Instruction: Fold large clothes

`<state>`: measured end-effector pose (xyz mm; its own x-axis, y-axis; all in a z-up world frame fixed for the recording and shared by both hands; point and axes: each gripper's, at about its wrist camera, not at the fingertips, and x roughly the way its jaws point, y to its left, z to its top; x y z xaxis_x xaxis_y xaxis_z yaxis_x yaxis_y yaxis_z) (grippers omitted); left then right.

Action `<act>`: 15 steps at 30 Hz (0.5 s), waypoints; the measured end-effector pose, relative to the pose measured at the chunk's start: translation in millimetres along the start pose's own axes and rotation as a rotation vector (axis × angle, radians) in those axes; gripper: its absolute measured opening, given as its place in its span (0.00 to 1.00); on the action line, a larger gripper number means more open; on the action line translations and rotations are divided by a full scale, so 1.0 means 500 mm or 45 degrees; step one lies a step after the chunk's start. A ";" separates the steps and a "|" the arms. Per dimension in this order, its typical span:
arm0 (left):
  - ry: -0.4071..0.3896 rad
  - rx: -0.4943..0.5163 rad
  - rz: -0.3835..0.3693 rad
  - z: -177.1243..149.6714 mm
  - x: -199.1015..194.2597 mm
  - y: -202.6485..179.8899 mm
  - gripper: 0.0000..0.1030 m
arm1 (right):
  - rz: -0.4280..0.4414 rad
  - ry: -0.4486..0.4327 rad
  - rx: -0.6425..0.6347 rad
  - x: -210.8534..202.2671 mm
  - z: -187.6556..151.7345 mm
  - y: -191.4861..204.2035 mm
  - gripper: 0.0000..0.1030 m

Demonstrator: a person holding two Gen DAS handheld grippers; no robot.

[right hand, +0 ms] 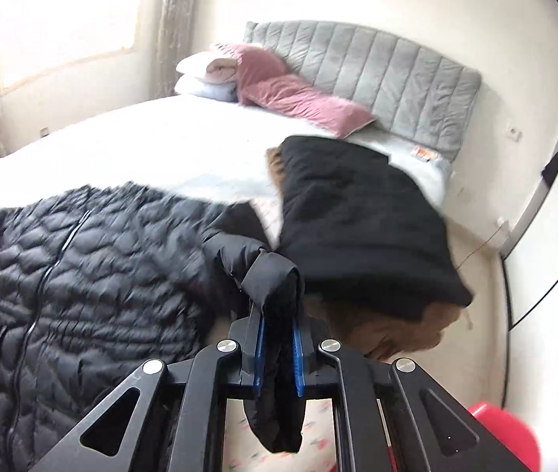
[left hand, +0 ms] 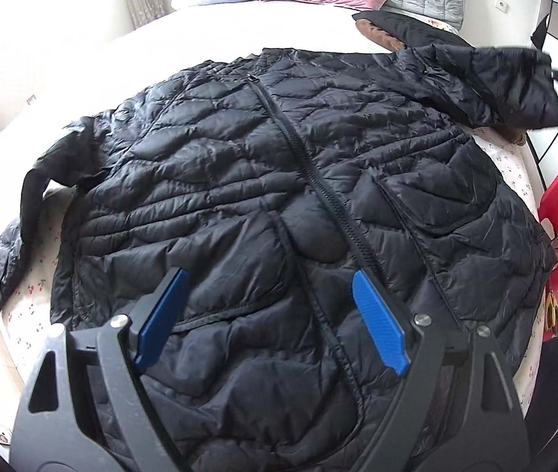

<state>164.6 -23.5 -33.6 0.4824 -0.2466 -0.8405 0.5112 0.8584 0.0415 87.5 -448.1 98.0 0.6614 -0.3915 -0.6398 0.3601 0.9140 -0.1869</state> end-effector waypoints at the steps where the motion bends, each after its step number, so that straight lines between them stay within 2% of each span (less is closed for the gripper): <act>1: -0.010 0.008 -0.015 0.005 0.000 -0.009 0.83 | -0.052 -0.017 0.013 -0.005 0.029 -0.031 0.10; 5: -0.028 0.005 -0.079 0.015 0.013 -0.031 0.83 | -0.267 -0.044 0.119 0.032 0.148 -0.171 0.09; 9: -0.017 -0.003 -0.090 0.017 0.037 -0.040 0.83 | -0.432 0.000 0.148 0.127 0.198 -0.247 0.09; 12: 0.008 -0.012 -0.067 0.012 0.055 -0.034 0.83 | -0.520 0.083 0.164 0.225 0.173 -0.274 0.10; 15: 0.046 -0.044 -0.042 0.008 0.067 -0.013 0.83 | -0.596 0.224 0.227 0.320 0.105 -0.294 0.20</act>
<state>180.2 -39.2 -59.7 0.4394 -0.2589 -0.8602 0.5012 0.8653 -0.0043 175.0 -651.0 62.2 0.2881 -0.7156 -0.6363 0.7068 0.6073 -0.3629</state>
